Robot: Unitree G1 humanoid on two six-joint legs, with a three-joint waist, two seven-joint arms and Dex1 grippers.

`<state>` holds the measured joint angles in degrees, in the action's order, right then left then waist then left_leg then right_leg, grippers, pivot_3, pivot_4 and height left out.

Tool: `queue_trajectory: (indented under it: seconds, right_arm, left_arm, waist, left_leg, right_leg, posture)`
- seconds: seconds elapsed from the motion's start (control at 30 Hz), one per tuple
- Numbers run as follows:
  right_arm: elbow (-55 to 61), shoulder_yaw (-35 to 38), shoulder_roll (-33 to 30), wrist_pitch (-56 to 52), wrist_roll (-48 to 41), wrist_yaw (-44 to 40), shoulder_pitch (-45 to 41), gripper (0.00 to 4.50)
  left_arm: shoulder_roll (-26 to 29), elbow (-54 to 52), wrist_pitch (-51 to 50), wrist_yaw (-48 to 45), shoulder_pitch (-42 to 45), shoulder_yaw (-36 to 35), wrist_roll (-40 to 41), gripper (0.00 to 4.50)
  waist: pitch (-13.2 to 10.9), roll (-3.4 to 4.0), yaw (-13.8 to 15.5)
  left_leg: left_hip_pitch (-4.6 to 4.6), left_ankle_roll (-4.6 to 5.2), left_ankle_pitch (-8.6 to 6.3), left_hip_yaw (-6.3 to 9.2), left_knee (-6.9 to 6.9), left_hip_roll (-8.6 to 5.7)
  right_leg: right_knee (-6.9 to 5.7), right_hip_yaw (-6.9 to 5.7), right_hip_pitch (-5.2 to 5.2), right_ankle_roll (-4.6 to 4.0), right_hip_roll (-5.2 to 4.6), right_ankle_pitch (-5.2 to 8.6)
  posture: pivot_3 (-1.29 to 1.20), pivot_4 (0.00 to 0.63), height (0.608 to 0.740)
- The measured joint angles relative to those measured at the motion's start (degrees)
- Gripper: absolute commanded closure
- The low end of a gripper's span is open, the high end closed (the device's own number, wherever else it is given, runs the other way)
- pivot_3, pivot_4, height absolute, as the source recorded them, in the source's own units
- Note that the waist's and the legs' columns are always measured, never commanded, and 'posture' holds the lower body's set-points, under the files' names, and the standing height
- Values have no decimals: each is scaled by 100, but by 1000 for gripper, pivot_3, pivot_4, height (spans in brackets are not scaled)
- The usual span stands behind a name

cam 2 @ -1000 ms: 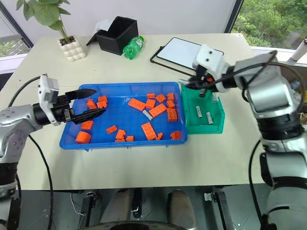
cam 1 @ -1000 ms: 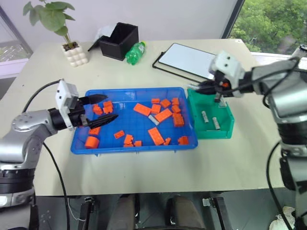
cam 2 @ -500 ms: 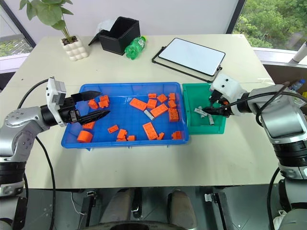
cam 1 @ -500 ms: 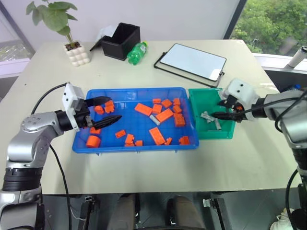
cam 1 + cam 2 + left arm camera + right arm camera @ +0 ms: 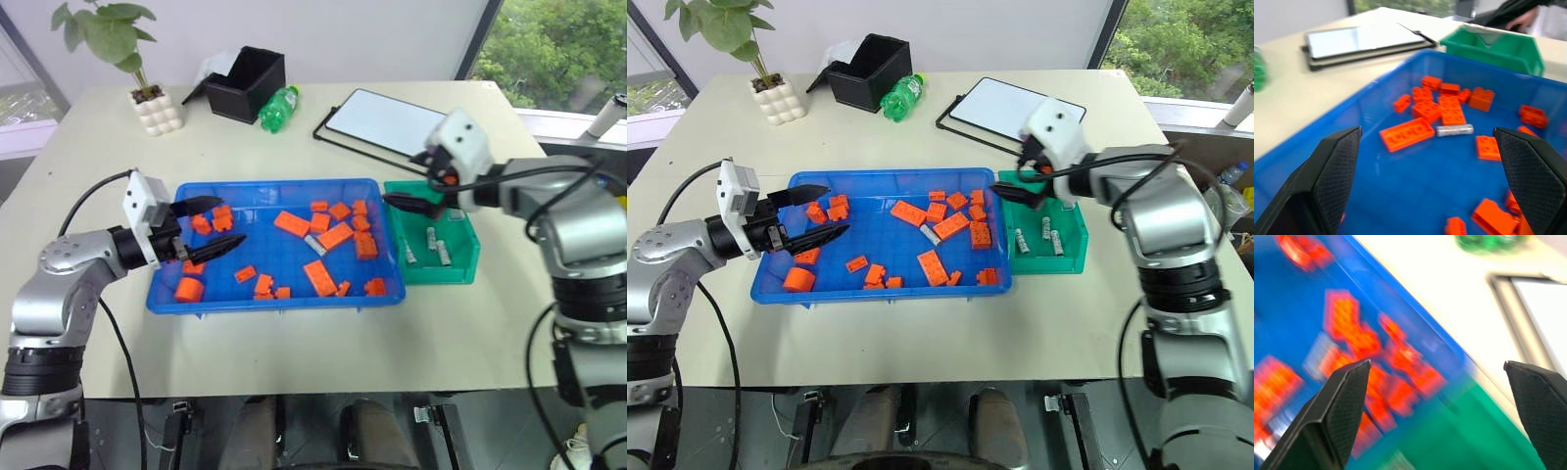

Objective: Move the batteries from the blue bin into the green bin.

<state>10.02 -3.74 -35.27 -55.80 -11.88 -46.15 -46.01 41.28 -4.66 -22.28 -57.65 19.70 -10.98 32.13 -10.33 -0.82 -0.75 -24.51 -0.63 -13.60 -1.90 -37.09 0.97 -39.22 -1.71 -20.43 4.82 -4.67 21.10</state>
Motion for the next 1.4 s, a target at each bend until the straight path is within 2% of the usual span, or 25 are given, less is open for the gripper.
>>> queue_trajectory:
  seconds: [0.1, 0.3, 0.8, 1.4]
  right_arm:
    - [124, -45, 733, -320, -86, 525, 131, 20]
    - [388, -294, 1308, -829, -359, 928, 529, 20]
    - [71, -1157, 1621, -604, -518, 978, 665, 20]
    - [-1213, -1540, 1662, 352, -204, 765, 401, 20]
  left_arm:
    - [-135, -14, 60, 116, 3, -6, -2, 0]
    - [-103, -375, -209, 42, -219, 27, 112, 0]
    - [-64, -745, -509, 161, -321, 23, 235, 0]
    - [-69, -971, -580, 431, -433, -112, 241, 0]
  waist:
    - [1, -1, 28]
    - [1, -1, -14]
    - [1, -1, -23]
    - [1, -1, -23]
  left_leg:
    - [-4, -4, 2, 2, -4, -5]
    - [-2, 6, -3, 3, 0, -2]
    - [-1, 6, -4, 4, -1, -3]
    - [0, 6, -3, 3, -1, -3]
  right_leg:
    - [-3, -1, 0, 1, -3, -1]
    - [-5, 0, -3, 2, 2, -1]
    - [-5, 0, -4, 2, 3, -1]
    - [-5, 0, -4, 2, 3, -1]
  posture:
    - [0, 150, 740]
    - [0, 150, 740]
    - [0, 150, 740]
    - [0, 150, 740]
